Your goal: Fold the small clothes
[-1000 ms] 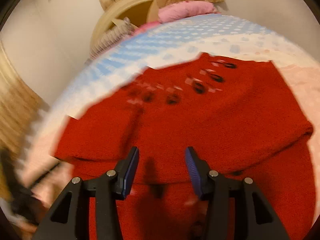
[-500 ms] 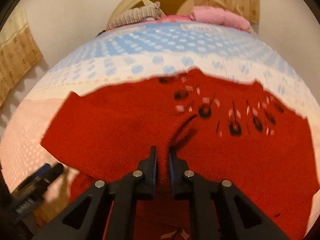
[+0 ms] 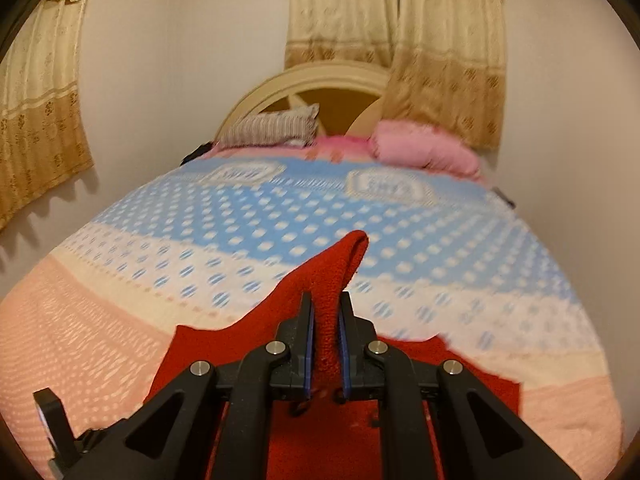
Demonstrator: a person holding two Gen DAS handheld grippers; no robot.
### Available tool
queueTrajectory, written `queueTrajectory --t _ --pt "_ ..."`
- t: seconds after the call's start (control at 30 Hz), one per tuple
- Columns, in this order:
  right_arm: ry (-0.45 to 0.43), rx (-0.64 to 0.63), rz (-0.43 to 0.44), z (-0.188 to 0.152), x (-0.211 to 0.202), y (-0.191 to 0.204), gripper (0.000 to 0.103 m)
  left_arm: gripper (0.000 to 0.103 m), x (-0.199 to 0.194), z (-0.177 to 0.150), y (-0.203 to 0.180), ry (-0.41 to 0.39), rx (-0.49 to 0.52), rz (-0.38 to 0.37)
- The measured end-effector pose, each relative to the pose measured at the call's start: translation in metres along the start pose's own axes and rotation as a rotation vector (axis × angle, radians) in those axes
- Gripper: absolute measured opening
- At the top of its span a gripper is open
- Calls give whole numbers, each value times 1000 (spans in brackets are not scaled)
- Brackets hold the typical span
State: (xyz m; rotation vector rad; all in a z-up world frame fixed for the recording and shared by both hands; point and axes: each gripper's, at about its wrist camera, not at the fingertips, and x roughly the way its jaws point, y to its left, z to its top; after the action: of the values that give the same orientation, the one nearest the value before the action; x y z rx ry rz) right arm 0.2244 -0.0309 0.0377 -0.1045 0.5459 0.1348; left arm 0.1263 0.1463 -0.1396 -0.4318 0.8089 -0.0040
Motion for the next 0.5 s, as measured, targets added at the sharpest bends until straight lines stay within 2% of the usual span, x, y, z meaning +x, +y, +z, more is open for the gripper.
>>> queueTrajectory --t 0.1,0.23,0.3,0.37,0.5 --pt "-23 2 -47 1 -7 -22 9 84 2 4 -16 -16 42 -10" --pt "-11 39 -94 -6 -7 -57 9 85 24 10 -32 45 85 56" --pt "2 50 -145 -18 -7 -79 9 85 29 11 -33 47 95 84" --pt "29 76 -161 -29 -2 -97 9 85 32 11 -35 48 106 104" --pt "128 142 -184 -73 18 -137 10 85 36 9 -42 51 143 158"
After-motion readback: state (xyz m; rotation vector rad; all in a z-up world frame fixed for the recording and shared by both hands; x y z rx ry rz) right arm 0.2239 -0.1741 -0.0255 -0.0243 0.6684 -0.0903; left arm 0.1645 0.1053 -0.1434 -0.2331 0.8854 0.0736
